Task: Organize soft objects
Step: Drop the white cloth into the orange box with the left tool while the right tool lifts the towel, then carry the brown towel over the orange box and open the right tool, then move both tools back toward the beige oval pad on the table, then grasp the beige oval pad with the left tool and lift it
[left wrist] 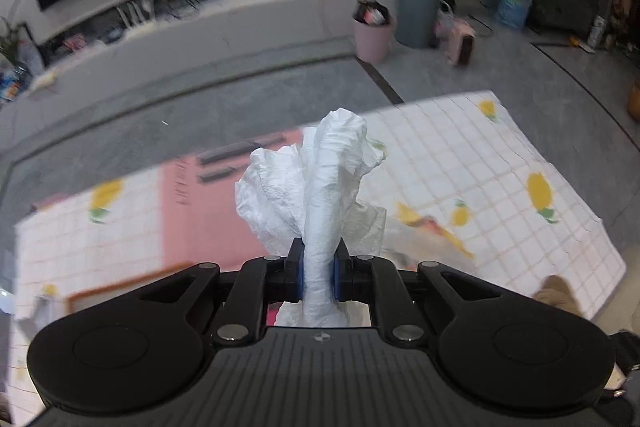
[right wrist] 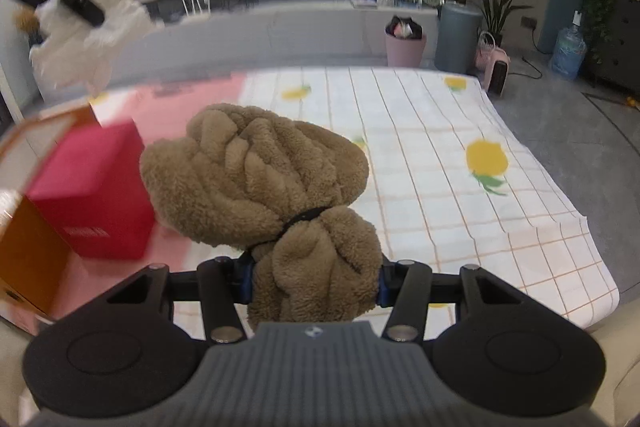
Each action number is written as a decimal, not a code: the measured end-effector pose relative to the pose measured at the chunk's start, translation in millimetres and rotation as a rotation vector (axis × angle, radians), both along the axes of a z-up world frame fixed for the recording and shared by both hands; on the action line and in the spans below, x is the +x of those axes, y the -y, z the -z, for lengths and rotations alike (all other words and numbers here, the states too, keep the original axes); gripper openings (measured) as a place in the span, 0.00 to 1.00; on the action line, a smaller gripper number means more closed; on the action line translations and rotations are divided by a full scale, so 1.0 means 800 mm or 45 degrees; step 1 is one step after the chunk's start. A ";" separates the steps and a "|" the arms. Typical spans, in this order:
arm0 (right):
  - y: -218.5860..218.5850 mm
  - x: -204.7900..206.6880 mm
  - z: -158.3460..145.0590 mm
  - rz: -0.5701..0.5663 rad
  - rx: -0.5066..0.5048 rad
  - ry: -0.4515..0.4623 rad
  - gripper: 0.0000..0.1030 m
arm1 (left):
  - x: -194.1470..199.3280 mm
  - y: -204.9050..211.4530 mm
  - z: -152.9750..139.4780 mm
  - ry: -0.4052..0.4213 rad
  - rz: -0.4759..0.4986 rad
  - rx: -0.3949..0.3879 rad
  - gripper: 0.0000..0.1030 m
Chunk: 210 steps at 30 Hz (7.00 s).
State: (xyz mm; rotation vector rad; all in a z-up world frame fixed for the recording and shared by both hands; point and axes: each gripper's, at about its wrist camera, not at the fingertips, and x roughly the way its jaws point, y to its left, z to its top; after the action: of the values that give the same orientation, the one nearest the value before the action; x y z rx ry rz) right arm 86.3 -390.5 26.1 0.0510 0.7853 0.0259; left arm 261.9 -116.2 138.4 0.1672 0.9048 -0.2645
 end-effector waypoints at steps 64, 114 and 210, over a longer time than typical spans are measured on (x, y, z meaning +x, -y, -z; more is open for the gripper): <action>-0.491 0.116 -0.022 -0.328 -0.218 -0.061 0.52 | -0.173 -0.361 0.164 0.250 -0.545 0.011 0.87; -0.549 0.222 0.074 -0.639 -0.452 -0.345 0.00 | -0.161 -0.377 0.171 0.171 -0.547 -0.199 0.87; 0.022 -0.016 0.057 0.096 0.173 -0.174 0.78 | -0.106 0.179 0.343 0.469 -0.010 0.243 0.92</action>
State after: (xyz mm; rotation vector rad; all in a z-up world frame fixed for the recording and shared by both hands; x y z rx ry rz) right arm 73.2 -407.7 -19.4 0.2130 0.9169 0.0047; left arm 177.0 -259.6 -136.0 0.3758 0.5629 -0.1328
